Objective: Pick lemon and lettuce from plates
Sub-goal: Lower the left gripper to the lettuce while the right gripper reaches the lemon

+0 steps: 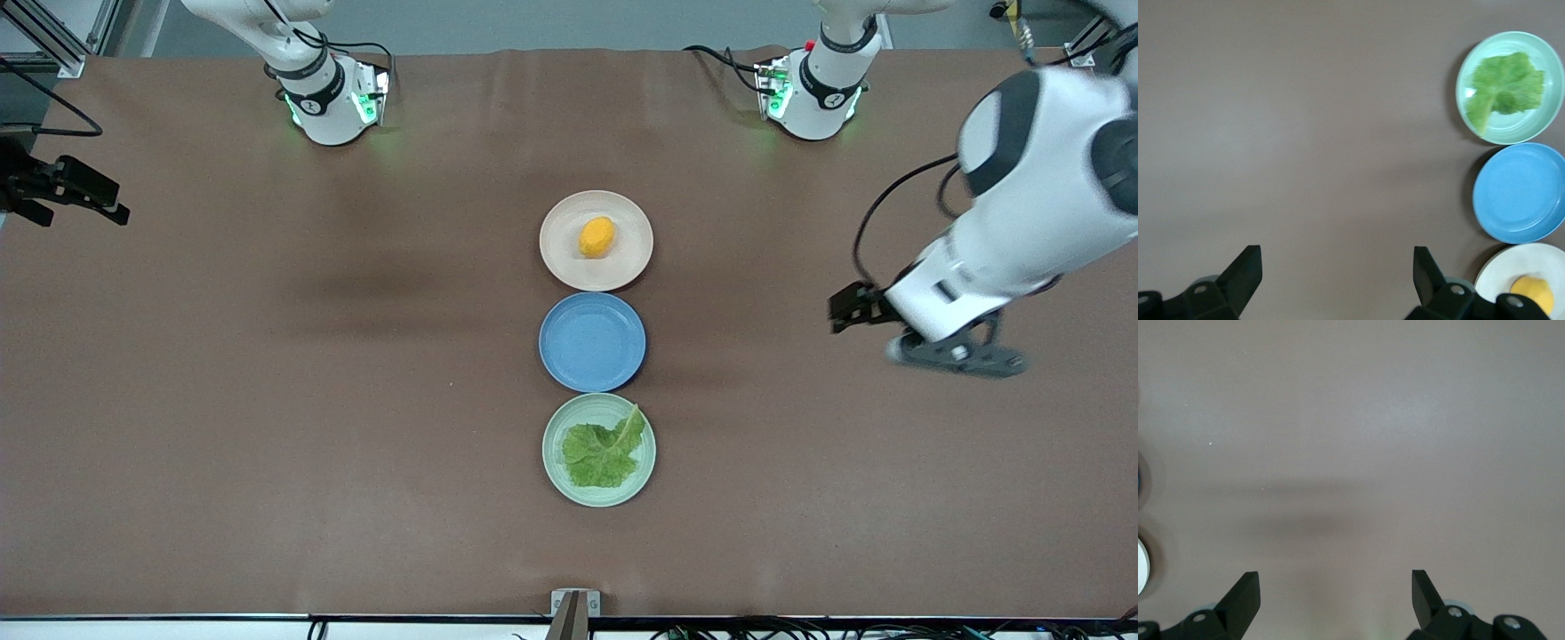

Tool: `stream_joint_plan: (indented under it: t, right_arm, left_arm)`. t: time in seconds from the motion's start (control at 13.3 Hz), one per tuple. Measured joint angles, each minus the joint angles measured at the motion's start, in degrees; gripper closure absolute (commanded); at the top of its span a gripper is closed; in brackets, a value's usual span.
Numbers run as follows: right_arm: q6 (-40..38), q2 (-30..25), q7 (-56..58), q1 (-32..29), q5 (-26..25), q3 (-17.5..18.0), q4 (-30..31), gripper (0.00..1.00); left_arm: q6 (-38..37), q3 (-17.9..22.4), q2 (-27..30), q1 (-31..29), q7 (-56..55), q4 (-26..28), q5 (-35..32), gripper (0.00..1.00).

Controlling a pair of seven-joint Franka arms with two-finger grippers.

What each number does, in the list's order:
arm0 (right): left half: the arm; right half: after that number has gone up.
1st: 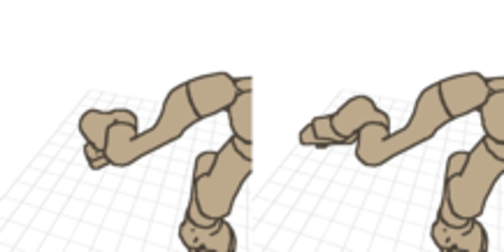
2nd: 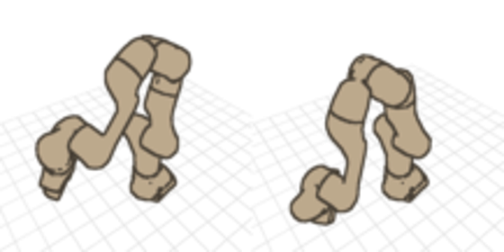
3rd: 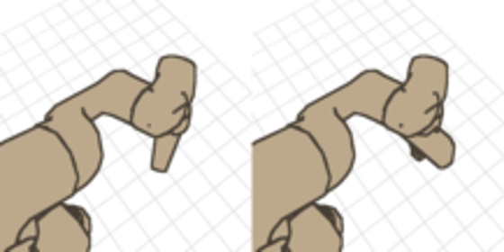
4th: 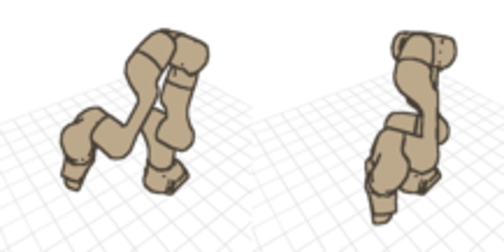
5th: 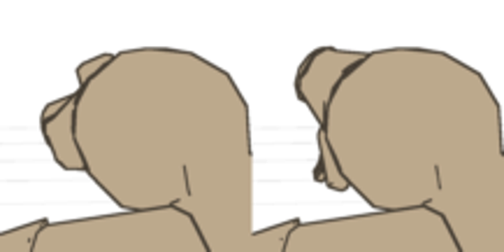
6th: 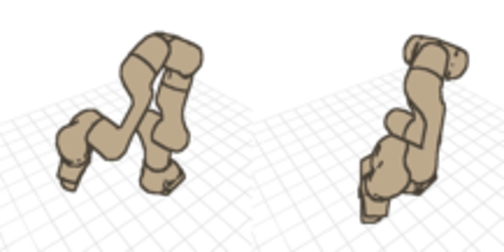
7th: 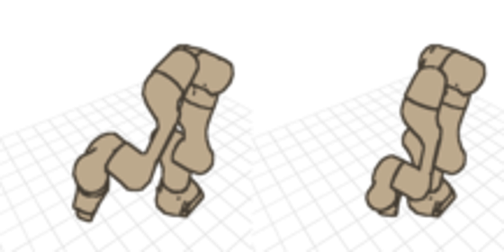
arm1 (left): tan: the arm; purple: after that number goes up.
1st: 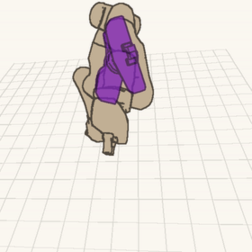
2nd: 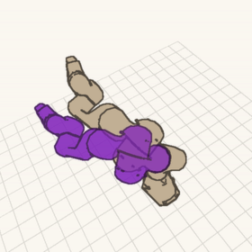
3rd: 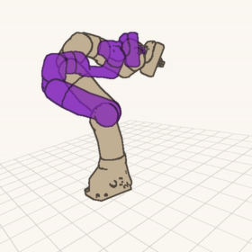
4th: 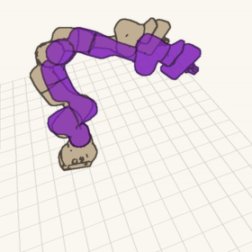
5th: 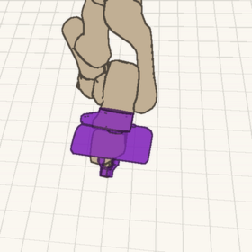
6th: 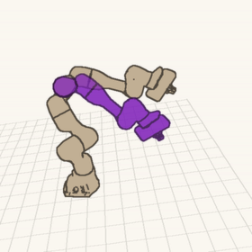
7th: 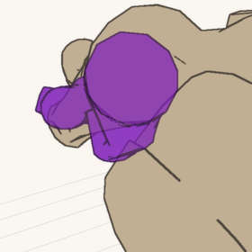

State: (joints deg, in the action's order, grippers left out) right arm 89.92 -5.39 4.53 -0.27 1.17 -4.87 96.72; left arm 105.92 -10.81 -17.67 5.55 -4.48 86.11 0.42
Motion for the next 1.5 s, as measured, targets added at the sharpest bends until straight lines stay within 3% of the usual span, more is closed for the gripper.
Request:
stream_joint_plan:
  t: [0.38, 0.67, 0.82, 1.2, 1.35, 1.5]
  right_arm:
    - [3.12, 8.23, 0.01, -0.13, -0.08, -0.44, -0.41, 0.0]
    - [4.79, 16.1, -3.14, 0.22, 1.15, -0.22, -3.07, 0.0]
    - [4.79, 16.34, -9.79, 2.19, 3.87, 0.05, -3.32, 0.0]
    - [9.77, 15.97, -33.2, 16.22, 5.0, 0.75, 0.34, 0.0]
    - [14.43, 15.94, -43.88, 23.54, 5.04, 0.89, 3.13, 0.0]
    - [21.49, 15.95, -55.54, 31.34, 5.06, 1.01, 6.68, 0.0]
  left_arm:
    - [17.47, -0.32, -12.06, 9.2, 0.16, -0.74, 0.0, 0.0]
    - [28.14, -0.28, -19.49, 13.34, 0.13, -1.34, 0.0, 0.01]
    - [33.04, -0.26, -22.23, 14.21, 0.32, -1.56, 0.0, 0.1]
    - [47.42, 1.7, -28.1, 19.15, 0.39, -1.82, -0.02, 0.21]
    - [54.42, 2.42, -31.41, 20.06, 1.44, -2.06, -1.28, 0.31]
    - [57.55, 3.45, -34.32, 20.49, 2.86, -2.97, -4.27, 0.33]
